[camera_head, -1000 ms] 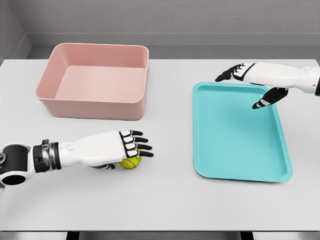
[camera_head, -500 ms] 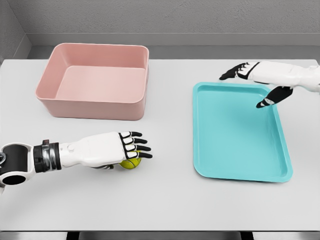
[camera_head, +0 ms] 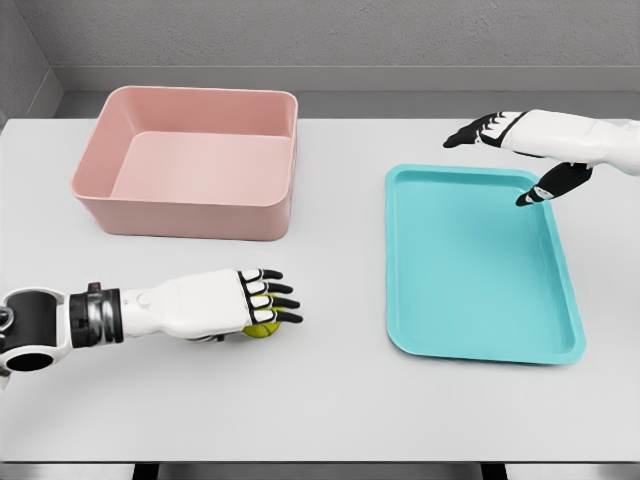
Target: Put the tennis from the blue tray into the pink basket with both arms
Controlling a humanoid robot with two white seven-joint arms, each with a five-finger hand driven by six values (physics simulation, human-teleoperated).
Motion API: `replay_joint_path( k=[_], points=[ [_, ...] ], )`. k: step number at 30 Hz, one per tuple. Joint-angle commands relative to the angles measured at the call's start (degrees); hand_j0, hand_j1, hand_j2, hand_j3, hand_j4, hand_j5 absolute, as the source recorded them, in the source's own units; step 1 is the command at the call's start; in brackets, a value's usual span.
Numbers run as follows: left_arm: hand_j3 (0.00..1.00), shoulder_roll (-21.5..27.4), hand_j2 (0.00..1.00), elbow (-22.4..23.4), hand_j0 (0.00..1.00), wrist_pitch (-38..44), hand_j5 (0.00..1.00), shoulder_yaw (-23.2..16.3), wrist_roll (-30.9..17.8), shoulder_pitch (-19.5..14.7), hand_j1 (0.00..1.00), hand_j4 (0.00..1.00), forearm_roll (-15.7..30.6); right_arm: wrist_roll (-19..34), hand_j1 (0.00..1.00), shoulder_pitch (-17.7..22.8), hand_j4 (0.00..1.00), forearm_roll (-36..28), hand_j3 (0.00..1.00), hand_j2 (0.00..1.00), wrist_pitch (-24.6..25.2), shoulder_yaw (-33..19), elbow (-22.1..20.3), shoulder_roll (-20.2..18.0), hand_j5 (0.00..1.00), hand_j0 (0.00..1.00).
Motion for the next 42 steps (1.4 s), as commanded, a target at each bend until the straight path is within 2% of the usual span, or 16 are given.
replay_joint_path(
  k=[1, 10, 12, 15, 20, 23, 42],
  points=[
    [1.0, -0.05, 1.0, -0.01, 1.0, 0.04, 1.0, -0.04, -0.19, -0.26, 1.0, 1.0, -0.35, -0.05, 1.0, 0.0, 1.0, -0.39, 1.0, 1.0, 0.14, 0.0, -0.07, 0.04, 1.0, 1.0],
    [1.0, -0.23, 1.0, 0.08, 1.0, 0.04, 1.0, -0.04, 0.07, -0.53, 1.0, 1.0, -0.35, -0.05, 1.0, 0.79, 1.0, -0.39, 1.0, 1.0, 0.14, 0.17, -0.33, 0.13, 1.0, 1.0],
    [1.0, -1.9, 1.0, 0.08, 1.0, 0.04, 1.0, -0.04, 0.07, -0.35, 1.0, 1.0, -0.43, -0.05, 1.0, 0.79, 1.0, -0.39, 1.0, 1.0, 0.14, 0.17, -0.33, 0.13, 1.0, 1.0],
    [1.0, -1.9, 1.0, 0.08, 1.0, 0.04, 1.0, -0.83, -0.02, -0.44, 1.0, 1.0, -0.52, -0.05, 1.0, 0.79, 1.0, -0.39, 1.0, 1.0, 0.14, 0.17, -0.42, 0.04, 1.0, 1.0],
    [1.0, -1.81, 1.0, 0.08, 1.0, 0.04, 1.0, -0.92, 0.07, -0.26, 1.0, 1.0, -0.52, -0.05, 1.0, 0.79, 1.0, -0.39, 1.0, 1.0, 0.14, -0.18, -0.33, -1.28, 1.0, 1.0],
    [0.9, -1.46, 0.9, 0.08, 0.9, 0.04, 0.9, -0.83, 0.07, -0.26, 0.9, 0.9, -0.52, -0.05, 1.0, 0.79, 1.0, -0.39, 1.0, 1.0, 0.14, -0.18, -0.25, -1.28, 1.0, 1.0],
    [0.91, 0.56, 0.91, 0.78, 0.91, 0.04, 0.91, -0.66, 0.16, -0.44, 0.91, 0.91, -0.7, -0.05, 1.0, 0.79, 1.0, -0.39, 1.0, 1.0, 0.14, -0.18, -0.33, -1.72, 1.0, 1.0]
  ],
)
